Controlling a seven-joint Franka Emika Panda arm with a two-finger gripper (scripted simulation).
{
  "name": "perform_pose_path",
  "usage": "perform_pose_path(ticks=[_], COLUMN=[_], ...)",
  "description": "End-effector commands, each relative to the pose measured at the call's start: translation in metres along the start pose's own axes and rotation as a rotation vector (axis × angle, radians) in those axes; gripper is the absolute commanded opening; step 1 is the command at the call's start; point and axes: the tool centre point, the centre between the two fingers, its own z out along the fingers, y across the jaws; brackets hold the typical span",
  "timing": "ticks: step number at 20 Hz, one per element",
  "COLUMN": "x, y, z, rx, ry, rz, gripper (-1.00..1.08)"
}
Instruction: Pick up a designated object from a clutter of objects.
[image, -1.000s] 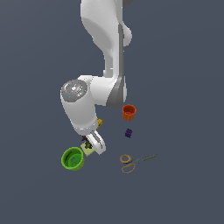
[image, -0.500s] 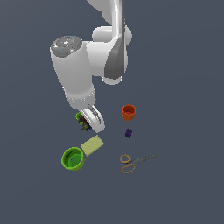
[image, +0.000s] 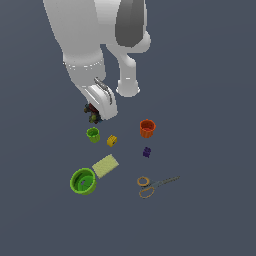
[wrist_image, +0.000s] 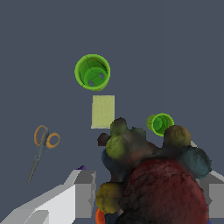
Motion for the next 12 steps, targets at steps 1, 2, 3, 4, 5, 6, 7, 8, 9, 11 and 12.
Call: perform_pose_path(ticks=[1, 2, 3, 4, 5, 6, 7, 8, 9, 11, 12], x=[-0.005, -0.007, -0.009, -0.01, -0.011, -0.013, -0.014, -0.015, -0.015, -0.017, -0.017], y=[0.008, 0.01, 0.012, 0.015, 0.017, 0.018, 0.02, 0.021, 0.022, 0.024, 0.025], z=[-0.021, -0.028, -0.035, -0.042, -0.048, -0.053, -0.058, -0.063, -0.066, -0.072, -0.074], rx=[0.0, -0.001, -0.001, -0.001, -0.001, -0.001, -0.001, -0.001, -0.001, -0.001, -0.001], ry=[0.0, 0.001, 0.001, 0.001, 0.001, 0.001, 0.001, 0.001, 0.001, 0.001, 0.001], rz=[0.0, 0.0, 0.0, 0.0, 0.0, 0.0, 0.0, 0.0, 0.0, 0.0, 0.0], gripper=[-1.0, -1.0, -1.0, -1.0, -1.0, -1.0, -1.0, -1.0, -1.0, -1.0, -1.0])
